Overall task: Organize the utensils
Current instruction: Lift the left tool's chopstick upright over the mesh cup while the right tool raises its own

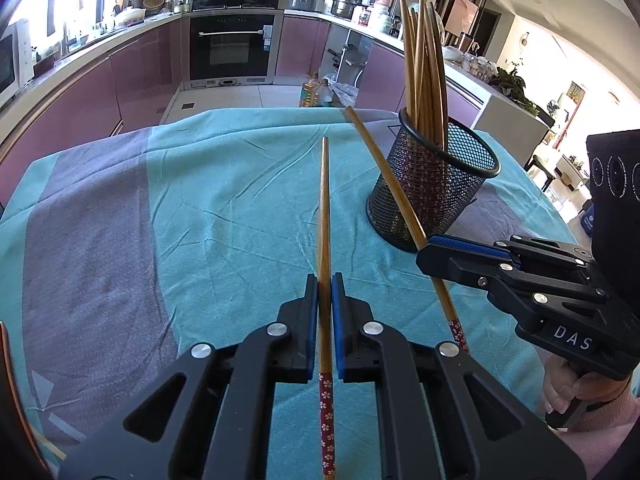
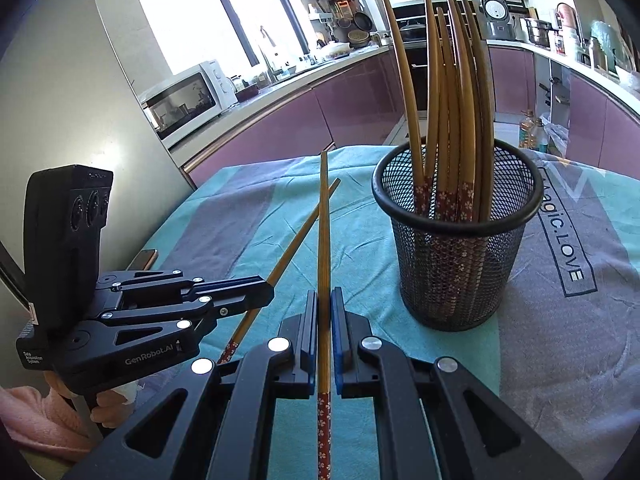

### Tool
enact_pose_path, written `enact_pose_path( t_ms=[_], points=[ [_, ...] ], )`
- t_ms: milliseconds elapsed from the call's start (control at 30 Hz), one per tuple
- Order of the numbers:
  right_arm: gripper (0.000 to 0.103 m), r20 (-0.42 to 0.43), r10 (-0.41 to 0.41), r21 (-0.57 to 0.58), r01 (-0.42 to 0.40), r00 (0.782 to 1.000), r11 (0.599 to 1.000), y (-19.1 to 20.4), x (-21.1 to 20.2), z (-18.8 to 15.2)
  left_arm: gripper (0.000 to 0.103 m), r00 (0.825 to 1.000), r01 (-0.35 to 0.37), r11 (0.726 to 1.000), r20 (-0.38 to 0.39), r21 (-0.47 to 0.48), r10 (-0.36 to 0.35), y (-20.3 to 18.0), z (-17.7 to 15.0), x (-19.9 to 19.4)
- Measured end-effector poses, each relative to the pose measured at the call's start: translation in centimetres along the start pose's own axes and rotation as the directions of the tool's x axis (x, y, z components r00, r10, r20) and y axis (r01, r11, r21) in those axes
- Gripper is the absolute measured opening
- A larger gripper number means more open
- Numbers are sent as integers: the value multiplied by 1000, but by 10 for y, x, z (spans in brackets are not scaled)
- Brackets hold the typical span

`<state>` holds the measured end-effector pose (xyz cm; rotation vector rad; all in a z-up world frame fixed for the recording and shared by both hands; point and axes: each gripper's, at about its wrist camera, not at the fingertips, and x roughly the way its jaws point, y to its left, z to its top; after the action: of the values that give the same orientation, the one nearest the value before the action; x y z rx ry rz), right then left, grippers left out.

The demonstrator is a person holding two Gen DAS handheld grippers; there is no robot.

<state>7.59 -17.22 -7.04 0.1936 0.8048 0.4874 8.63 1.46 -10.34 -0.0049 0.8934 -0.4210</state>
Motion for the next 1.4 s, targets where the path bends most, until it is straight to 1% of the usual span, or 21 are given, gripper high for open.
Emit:
enact_pose_path(
  t_ms=[433,1400],
  points=[
    [6,31,16,-5,-15,999,1000,0,-12,3,8,1000,22,1000,22,0,-22,-1,6,-12],
    [6,92,27,-5,-26,995,1000,-8,-39,8,8,995,76,997,64,7,-76,-9,12,-25]
  ],
)
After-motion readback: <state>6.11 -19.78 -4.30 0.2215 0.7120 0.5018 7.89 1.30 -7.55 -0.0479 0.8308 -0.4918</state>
